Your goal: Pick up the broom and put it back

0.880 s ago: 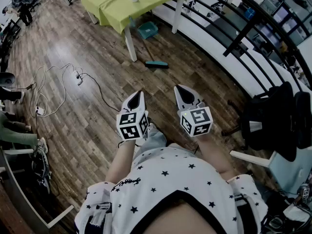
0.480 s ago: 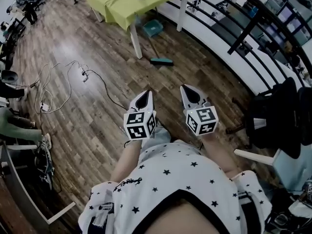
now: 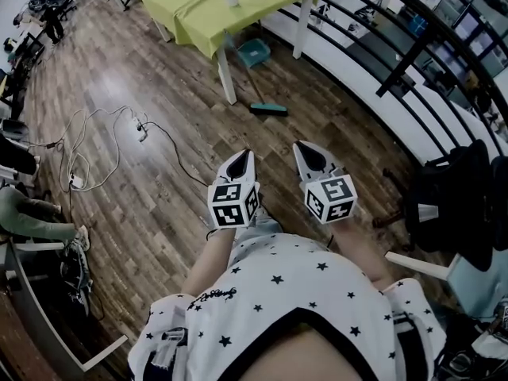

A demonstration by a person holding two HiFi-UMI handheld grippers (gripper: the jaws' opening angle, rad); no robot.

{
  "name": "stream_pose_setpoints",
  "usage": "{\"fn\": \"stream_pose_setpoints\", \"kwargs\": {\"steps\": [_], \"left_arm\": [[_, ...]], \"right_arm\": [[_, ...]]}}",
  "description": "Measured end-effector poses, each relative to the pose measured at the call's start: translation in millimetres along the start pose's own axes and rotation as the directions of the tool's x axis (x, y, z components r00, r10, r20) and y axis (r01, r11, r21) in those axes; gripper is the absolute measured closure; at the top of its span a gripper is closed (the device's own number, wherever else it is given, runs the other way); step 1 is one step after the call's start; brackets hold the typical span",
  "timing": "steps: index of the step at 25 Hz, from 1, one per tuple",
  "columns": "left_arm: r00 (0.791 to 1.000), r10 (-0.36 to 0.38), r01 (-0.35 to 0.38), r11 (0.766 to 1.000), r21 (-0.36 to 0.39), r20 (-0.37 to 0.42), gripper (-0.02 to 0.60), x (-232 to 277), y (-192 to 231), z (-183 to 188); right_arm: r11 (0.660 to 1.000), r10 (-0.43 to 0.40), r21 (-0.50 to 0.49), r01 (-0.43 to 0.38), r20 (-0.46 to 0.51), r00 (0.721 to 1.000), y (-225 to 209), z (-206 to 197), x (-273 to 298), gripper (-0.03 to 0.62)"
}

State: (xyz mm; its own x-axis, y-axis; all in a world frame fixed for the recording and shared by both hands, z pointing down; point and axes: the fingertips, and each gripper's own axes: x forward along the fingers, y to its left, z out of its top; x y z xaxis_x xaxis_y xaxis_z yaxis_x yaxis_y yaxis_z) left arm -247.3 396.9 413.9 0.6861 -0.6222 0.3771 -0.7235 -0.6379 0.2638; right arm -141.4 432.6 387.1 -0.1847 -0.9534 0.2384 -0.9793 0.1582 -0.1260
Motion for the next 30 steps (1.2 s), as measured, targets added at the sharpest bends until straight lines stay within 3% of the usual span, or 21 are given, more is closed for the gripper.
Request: {"fn": "stream_pose_setpoints", "kwargs": {"steps": [11,30], "left_arm": [[1.000,-0.001,0.001,1.000,0.001,0.002,0.570,48.8,35.9,28.9],[1.000,0.000,0.000,1.000,-0.005,-0.017,0.571,79.3,99.1,49.5]], "right_arm": [[1.000,0.022,-0.004,-0.023,-0.011,1.000,-12.5,13.6,63.6,0.600],[1.000,0.005,0.014,-0.004,-0.022,1.000,-9.5,24.4,137.5,0.600]]}}
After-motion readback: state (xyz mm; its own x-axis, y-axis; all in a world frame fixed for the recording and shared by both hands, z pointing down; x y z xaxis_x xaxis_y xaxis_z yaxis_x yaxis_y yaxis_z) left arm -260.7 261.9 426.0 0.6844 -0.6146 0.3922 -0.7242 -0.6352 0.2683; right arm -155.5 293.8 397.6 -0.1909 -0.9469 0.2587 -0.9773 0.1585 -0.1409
